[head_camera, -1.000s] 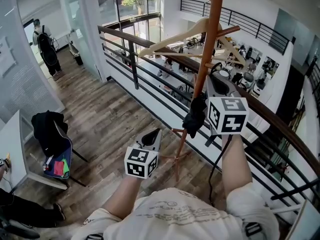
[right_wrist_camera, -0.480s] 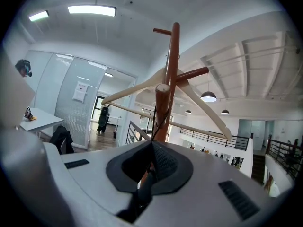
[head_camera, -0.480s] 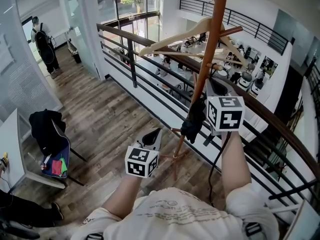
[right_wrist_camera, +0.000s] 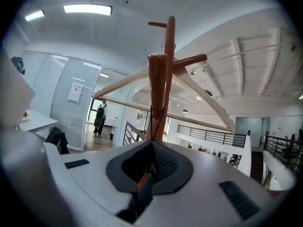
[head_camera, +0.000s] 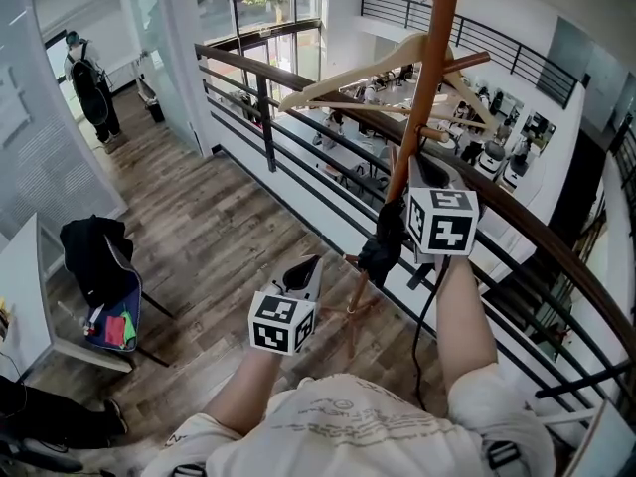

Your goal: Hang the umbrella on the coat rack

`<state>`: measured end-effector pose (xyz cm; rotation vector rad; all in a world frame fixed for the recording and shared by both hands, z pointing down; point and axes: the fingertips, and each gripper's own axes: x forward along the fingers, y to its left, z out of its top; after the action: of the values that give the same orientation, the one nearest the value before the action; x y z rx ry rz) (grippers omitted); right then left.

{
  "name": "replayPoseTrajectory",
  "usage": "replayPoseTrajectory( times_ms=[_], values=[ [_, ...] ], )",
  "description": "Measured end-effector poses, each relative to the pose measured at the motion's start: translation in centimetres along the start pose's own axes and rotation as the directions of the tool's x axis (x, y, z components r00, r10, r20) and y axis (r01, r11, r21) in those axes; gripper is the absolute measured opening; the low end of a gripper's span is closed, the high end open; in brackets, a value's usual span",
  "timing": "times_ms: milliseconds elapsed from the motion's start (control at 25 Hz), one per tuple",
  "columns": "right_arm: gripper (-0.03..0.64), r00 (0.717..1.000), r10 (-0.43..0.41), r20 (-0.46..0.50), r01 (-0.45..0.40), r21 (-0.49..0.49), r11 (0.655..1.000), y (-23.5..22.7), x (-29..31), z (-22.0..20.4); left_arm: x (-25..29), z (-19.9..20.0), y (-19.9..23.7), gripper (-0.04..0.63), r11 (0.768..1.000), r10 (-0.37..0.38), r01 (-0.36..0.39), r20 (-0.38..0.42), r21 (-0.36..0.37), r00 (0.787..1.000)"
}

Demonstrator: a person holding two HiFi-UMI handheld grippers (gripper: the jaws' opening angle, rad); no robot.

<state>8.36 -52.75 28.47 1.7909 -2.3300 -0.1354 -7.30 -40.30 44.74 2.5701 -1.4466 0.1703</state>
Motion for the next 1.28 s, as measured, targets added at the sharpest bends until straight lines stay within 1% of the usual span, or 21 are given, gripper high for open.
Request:
replayPoseTrajectory(
  times_ms=[120,200,320,360,480,600,760,880,1040,1160,1280],
  values=[
    [0.003,0.999,-0.017,0.036,0.017,0.000,1.000,-0.1,-0.1,-0.2,0.0,-0.1,0.0,0.005,1.000,0.006,-0.006,-0.001,0.003,1.000],
    [0.007,0.997,-0.012,0.071,0.013,-0.008,1.000,0.3,-0.3,-0.1,0.0,-0.3,0.3,0.005,1.000,0.012,-0.012,-0.005,0.001,1.000],
    [0.091,0.993,0.005,0.117,-0.002,-0.020,1.000,1.0,-0.7,0.0,0.0,-0.3,0.4,0.005,1.000,0.010,-0.010,-0.013,-0.001,1.000],
    [0.097,0.992,0.010,0.130,-0.009,-0.012,1.000,1.0,-1.1,0.0,0.1,-0.4,0.2,0.005,1.000,0.006,-0.006,-0.016,0.000,1.000],
    [0.097,0.984,0.022,0.175,-0.029,0.035,0.999,0.6,-2.6,-0.2,0.7,-0.6,-0.5,0.005,1.000,-0.006,0.006,-0.029,0.004,1.000],
    [0.087,0.976,-0.008,0.218,-0.009,0.077,0.997,-0.6,-4.4,-0.9,1.5,-0.6,-1.2,0.005,1.000,-0.020,0.020,-0.037,0.009,0.999],
    [0.005,0.974,-0.062,0.216,0.033,0.135,0.990,-2.7,-6.8,-3.0,2.6,-0.2,-2.4,0.005,0.998,-0.053,0.054,-0.042,0.023,0.998],
    [0.003,0.978,-0.072,0.194,0.038,0.174,0.984,-3.7,-8.7,-5.3,3.4,0.0,-3.8,0.005,0.995,-0.087,0.088,-0.034,0.038,0.996],
    [0.002,0.987,-0.054,0.152,0.022,0.203,0.979,-4.4,-10.7,-8.6,4.3,0.7,-5.5,0.005,0.991,-0.124,0.124,-0.003,0.056,0.992],
    [0.002,0.987,-0.051,0.153,0.015,0.228,0.973,-4.5,-12.4,-10.6,5.0,1.0,-6.4,0.005,0.989,-0.139,0.138,0.007,0.061,0.990],
    [0.002,0.987,-0.066,0.143,0.032,0.229,0.973,-4.2,-14.1,-12.3,5.5,1.1,-6.9,0.005,0.987,-0.151,0.150,0.007,0.061,0.989]
  ],
)
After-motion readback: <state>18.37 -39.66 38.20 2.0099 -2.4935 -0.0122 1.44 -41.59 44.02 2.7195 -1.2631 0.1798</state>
